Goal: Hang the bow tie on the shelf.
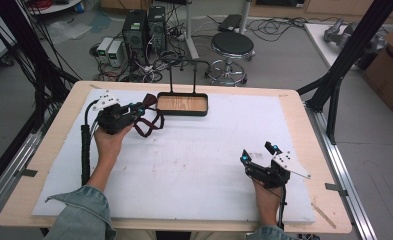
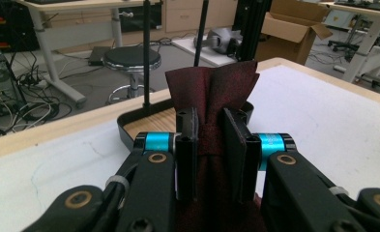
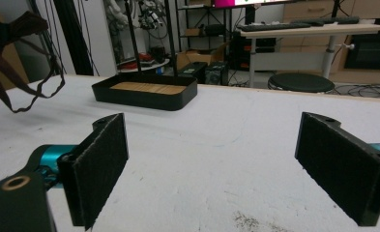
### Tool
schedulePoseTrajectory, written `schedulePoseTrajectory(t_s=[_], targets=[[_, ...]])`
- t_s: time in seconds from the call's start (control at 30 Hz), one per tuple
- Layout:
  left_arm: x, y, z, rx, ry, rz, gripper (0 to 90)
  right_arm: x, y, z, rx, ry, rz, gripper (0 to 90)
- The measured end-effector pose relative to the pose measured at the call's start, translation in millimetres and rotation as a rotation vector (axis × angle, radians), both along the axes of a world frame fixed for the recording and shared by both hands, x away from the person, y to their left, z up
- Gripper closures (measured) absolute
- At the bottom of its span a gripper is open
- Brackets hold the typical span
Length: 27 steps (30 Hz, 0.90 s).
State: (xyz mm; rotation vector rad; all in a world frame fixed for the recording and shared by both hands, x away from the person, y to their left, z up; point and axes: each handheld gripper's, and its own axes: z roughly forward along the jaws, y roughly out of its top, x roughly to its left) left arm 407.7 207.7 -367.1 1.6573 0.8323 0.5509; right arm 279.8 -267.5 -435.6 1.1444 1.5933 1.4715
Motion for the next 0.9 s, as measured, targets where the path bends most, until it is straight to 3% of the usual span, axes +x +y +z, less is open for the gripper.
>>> schedulePoseTrajectory(t_s=[0.4,0.9], targets=[[25.8,-6.1,29.6,-0.008,-0.017,0.0,75.7,0.4,-0.3,-0.2,0.002,-0.001,0.005,10.8],[41.6,-8.0,55.2,-0.019,-0.043,0.013,75.7,0.5,-0.2,-0.3,0.004,0.0,0.009,10.8]])
